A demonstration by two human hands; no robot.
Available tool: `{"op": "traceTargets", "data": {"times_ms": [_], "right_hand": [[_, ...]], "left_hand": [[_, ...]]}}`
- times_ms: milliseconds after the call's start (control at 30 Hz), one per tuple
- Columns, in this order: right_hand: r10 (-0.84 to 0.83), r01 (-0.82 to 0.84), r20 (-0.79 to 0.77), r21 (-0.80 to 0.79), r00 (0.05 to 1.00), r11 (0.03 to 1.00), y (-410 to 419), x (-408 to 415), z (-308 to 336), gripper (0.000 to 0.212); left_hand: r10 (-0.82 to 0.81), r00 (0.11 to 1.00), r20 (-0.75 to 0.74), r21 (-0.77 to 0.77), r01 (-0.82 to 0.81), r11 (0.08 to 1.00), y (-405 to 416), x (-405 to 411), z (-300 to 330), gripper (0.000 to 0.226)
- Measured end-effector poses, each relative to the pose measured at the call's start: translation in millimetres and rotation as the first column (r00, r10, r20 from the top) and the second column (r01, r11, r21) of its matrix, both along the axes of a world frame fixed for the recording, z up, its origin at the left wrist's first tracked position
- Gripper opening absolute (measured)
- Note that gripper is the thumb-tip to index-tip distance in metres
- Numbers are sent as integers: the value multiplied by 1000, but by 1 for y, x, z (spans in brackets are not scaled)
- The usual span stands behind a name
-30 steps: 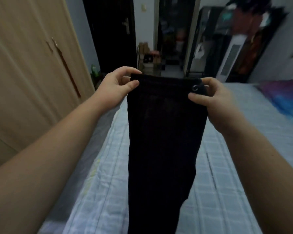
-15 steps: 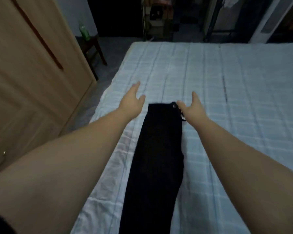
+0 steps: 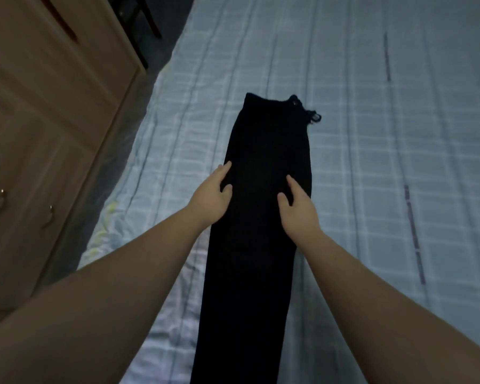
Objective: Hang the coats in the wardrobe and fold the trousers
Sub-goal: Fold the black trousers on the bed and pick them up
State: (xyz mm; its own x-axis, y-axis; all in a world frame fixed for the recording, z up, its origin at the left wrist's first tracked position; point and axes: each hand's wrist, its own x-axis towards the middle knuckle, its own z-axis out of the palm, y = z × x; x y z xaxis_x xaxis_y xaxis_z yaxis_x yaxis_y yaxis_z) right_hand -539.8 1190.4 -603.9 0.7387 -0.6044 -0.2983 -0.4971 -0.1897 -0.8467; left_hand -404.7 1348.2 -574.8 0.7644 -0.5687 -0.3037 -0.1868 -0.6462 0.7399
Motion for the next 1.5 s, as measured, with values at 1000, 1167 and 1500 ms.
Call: {"op": "traceTargets", "data": {"times_ms": [1000,1167,1500], "right_hand": [[-268,399,-365,355,892,845,328,-340,-6,29],[-461,512,-247,573,852,640,335,-353,10,21],[-631,627,-349,723,692,288,332,-357,18,8]], "left_hand": [[116,934,-338,272,-20,962,299,-342,-35,31],[213,887,-410,10,-229,973,312,-354,-11,22],[214,957,-197,211,-172,962,347,-359,-29,28]]}}
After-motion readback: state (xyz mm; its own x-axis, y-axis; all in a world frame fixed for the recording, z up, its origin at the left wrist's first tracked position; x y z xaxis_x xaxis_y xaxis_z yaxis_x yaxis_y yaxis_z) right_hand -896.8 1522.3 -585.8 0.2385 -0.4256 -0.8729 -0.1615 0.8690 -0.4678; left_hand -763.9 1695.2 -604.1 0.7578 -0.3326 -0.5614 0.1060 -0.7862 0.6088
